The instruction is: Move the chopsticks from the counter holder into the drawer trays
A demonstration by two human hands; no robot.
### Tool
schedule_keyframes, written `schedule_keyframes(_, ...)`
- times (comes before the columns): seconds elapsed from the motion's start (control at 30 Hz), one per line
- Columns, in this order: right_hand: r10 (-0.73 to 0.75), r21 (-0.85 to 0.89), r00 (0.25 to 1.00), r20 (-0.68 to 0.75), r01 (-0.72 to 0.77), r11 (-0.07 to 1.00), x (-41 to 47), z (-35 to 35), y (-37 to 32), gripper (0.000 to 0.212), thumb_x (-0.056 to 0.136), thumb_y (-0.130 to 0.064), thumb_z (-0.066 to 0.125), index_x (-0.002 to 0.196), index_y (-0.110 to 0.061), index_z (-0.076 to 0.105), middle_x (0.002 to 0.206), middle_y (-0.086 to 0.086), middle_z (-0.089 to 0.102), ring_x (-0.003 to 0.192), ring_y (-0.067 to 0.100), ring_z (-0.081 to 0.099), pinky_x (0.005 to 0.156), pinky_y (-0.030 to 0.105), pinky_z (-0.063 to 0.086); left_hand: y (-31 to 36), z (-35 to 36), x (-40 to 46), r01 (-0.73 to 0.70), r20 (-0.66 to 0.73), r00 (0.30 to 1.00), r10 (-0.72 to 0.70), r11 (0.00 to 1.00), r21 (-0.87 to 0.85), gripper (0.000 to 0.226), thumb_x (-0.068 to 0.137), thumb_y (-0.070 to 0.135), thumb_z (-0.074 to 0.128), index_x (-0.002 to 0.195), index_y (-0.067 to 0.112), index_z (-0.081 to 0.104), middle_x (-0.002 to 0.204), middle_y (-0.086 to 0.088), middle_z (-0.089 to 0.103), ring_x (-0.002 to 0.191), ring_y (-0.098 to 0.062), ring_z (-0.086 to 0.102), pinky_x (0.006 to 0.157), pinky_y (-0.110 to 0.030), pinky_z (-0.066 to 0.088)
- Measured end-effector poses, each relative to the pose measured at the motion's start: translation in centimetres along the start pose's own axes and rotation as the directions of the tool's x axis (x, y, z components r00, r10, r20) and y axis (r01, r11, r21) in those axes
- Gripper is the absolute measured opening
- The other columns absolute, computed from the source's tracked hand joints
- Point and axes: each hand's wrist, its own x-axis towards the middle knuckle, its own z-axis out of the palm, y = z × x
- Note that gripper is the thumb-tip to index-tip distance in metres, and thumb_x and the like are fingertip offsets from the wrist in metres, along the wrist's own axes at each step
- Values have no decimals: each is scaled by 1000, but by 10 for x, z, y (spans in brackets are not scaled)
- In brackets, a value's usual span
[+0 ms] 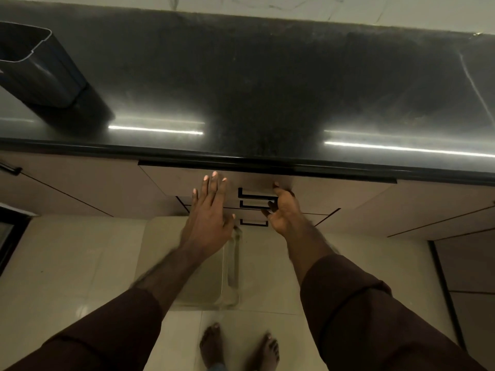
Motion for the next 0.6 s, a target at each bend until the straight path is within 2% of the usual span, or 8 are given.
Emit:
schedule_keyframes(0.13, 0, -80, 1000, -10, -1, 997, 1, 1, -8, 35, 96, -13, 55, 131, -19, 51, 131, 10, 47, 117, 28, 47, 95, 49, 43, 1, -2, 4, -5, 2, 1000, 5, 1000, 11, 82, 94, 30, 54, 154, 17, -1, 163, -6, -11, 147, -17, -19, 121, -41, -6)
schedule_keyframes(0.23, -24, -190, 1000, 3, 24, 982, -3, -2, -13, 33, 94, -11, 55, 125, -22, 49, 127, 7, 47, 116, 27, 47, 100, 50, 45, 4, -6, 9, -26, -9, 1000, 27, 999, 22, 82, 94, 31, 53, 154, 16, -1, 162, -6, -12, 147, -19, -18, 121, -39, -7)
schedule_keyframes(0.33, -57, -319, 997, 49, 70, 945, -9, -5, -18, 43, 95, -11, 55, 135, -23, 44, 127, 3, 44, 121, 27, 44, 105, 55, 43, 9, -9, 15, -44, -24, 999, 44, 999, 17, 84, 93, 31, 55, 154, 17, 0, 163, -6, -10, 148, -19, -16, 120, -39, -7)
schedule_keyframes(0.47, -65, -536, 995, 71, 93, 839, -20, -7, -23, 51, 96, -19, 57, 143, -18, 38, 142, 9, 44, 124, 28, 48, 101, 50, 48, 15, -15, 15, -73, -52, 996, 73, 997, 12, 84, 90, 27, 58, 155, 15, 5, 163, -7, -5, 148, -19, -13, 121, -42, -1)
schedule_keyframes(0.53, -84, -626, 993, 80, 116, 771, -24, -8, -26, 55, 96, -23, 59, 146, -19, 37, 141, 11, 46, 121, 28, 51, 97, 47, 50, 19, -18, 13, -86, -64, 994, 87, 996, 9, 85, 89, 25, 60, 154, 14, 7, 163, -8, -4, 148, -18, -13, 120, -42, -1)
schedule_keyframes(0.6, -131, -715, 985, 111, 171, 678, -31, -9, -31, 56, 96, -27, 59, 147, -19, 38, 131, 9, 51, 116, 28, 55, 94, 43, 53, 24, -24, 11, -111, -69, 991, 111, 994, 13, 85, 89, 25, 61, 154, 12, 8, 163, -8, -3, 148, -19, -13, 121, -43, 0)
